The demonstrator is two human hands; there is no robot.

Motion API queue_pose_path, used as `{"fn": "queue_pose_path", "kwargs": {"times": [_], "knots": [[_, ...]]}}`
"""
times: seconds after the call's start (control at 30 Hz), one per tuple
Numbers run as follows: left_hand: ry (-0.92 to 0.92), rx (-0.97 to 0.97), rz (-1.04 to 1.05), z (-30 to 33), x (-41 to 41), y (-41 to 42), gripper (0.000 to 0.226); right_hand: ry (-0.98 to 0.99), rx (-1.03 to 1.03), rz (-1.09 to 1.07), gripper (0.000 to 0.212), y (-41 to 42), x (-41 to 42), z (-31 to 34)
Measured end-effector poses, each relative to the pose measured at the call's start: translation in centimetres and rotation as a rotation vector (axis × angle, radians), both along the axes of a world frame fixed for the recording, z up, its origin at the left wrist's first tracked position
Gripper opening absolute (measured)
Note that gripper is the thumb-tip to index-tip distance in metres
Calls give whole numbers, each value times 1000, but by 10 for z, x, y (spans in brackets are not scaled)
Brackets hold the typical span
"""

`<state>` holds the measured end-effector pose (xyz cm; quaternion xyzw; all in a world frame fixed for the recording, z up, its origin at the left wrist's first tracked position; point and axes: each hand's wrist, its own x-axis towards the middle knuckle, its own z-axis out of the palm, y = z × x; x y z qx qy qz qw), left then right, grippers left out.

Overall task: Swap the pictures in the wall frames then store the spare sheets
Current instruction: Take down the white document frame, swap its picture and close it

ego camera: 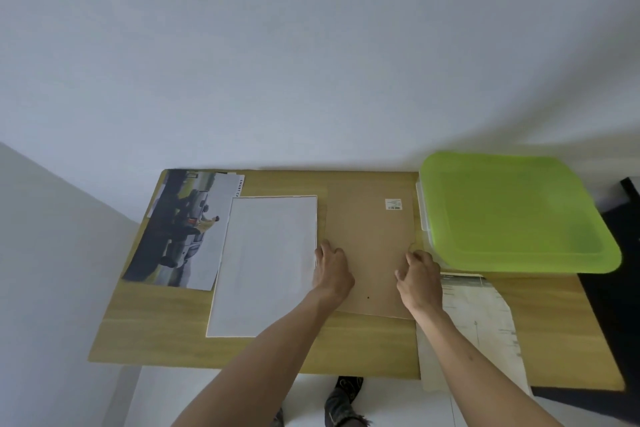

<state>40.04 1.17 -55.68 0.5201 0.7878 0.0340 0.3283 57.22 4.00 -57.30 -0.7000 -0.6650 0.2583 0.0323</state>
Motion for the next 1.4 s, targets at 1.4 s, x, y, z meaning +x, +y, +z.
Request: {"fn": "queue_pose_path", "kwargs": {"times": [1.4], "knots": [[165,-53,-127,2,-250,-60,96,-295,-68,260,77,-34,-260,20]]}}
